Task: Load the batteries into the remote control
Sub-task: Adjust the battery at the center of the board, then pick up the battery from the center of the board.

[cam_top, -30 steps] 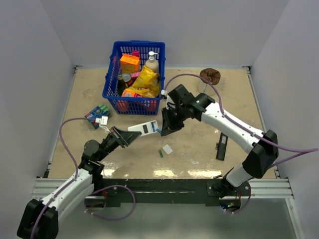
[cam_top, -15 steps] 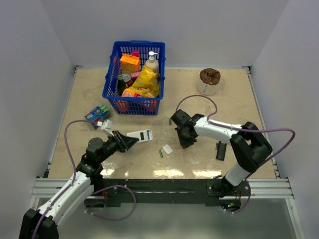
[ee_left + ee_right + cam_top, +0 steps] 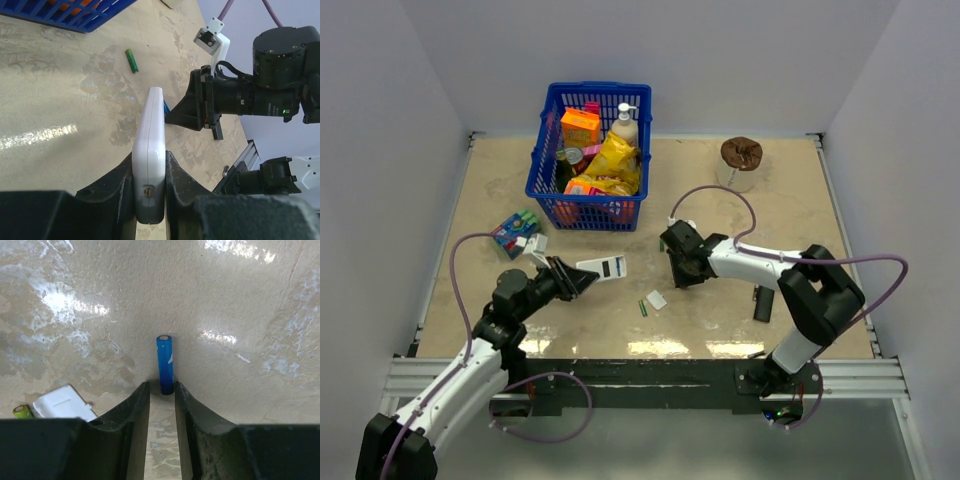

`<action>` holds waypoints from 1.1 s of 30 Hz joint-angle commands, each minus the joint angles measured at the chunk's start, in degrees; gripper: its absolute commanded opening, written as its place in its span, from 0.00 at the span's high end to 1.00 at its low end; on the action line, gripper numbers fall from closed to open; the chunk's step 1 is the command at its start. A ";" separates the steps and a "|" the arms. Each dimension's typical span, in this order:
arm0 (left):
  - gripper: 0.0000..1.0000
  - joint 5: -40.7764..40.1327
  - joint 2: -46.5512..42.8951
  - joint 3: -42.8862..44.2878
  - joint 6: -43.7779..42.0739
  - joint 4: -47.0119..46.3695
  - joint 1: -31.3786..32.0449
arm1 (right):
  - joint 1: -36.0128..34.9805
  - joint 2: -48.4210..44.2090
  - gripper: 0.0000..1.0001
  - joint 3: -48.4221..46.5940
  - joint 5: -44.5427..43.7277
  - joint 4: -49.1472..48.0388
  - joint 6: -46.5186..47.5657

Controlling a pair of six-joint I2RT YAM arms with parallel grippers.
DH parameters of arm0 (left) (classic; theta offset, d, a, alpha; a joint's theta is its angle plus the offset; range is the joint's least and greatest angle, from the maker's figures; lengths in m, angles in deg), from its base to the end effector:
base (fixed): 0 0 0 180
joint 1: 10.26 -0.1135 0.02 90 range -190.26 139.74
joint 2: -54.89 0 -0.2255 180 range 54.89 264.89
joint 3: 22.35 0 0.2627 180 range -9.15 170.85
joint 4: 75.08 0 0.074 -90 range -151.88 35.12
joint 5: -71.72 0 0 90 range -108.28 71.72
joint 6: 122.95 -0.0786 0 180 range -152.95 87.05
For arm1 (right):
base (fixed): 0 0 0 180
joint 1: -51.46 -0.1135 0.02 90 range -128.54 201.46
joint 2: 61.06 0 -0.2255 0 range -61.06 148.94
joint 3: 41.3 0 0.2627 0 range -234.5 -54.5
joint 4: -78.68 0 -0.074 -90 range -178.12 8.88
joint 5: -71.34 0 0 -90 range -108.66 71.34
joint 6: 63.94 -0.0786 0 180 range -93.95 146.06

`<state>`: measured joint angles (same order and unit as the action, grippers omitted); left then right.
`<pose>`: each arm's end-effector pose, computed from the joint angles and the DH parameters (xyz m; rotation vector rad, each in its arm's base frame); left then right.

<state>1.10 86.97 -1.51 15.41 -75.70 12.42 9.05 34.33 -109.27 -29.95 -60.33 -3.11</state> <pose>0.2042 -0.1136 0.1548 -0.1586 1.8987 -1.1718 0.2540 0.2112 0.0765 -0.2628 2.7091 0.0853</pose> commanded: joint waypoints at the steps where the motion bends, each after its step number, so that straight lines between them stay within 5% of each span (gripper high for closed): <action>1: 1.00 1.19 0.71 3.35 -1.69 -2.34 0.17 | -0.74 -3.71 0.68 6.50 -2.07 -5.63 -3.44; 15: 1.00 2.42 3.17 3.08 -1.42 -5.16 0.17 | -3.02 -15.59 0.63 22.23 -6.90 -22.25 -5.72; 33: 1.00 2.86 3.34 4.40 -2.22 -3.49 0.17 | -9.44 -8.73 0.67 22.59 -15.52 -24.98 -11.35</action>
<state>3.00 90.62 0.09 14.54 -77.21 12.42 0.72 24.06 -88.68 -44.68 -90.73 -10.28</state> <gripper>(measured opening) 0.262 0.334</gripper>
